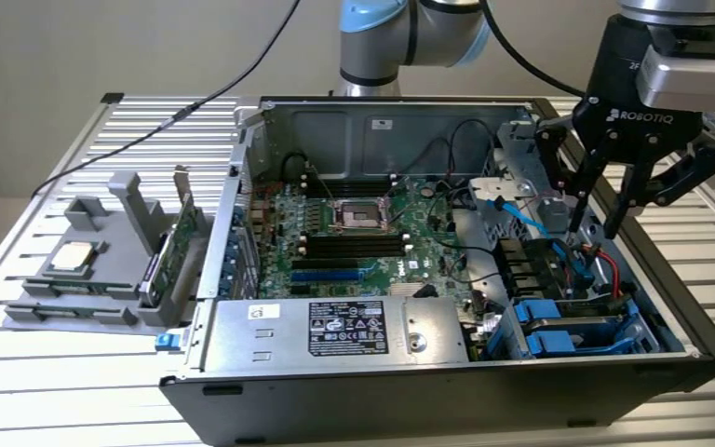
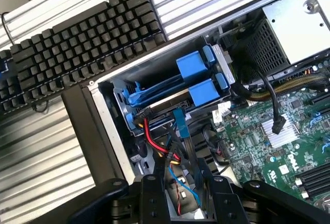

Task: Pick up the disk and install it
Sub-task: 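Insert the first disk wire, then insert the second disk wire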

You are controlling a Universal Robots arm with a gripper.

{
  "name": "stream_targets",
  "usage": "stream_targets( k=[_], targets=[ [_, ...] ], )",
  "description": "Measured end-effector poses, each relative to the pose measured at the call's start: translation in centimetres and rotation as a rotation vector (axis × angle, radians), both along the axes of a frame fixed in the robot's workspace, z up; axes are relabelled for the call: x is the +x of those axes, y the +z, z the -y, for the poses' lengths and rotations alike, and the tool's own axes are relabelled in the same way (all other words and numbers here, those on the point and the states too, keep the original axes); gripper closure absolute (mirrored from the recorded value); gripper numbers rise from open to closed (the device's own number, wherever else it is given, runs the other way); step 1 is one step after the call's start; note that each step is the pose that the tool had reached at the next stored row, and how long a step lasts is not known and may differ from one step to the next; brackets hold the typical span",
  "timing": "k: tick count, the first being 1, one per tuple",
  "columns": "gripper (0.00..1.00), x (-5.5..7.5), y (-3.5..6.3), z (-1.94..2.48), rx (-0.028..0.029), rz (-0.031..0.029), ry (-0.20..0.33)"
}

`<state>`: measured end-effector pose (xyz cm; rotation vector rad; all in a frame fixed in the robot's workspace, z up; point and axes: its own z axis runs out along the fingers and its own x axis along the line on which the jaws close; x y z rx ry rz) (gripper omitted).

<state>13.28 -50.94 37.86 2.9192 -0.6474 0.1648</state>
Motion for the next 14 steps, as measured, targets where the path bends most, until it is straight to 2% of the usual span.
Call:
stream_targets(
  k=[14],
  targets=[
    [0.63,0.0,0.0,0.0,0.0,0.0,0.009]
  ],
)
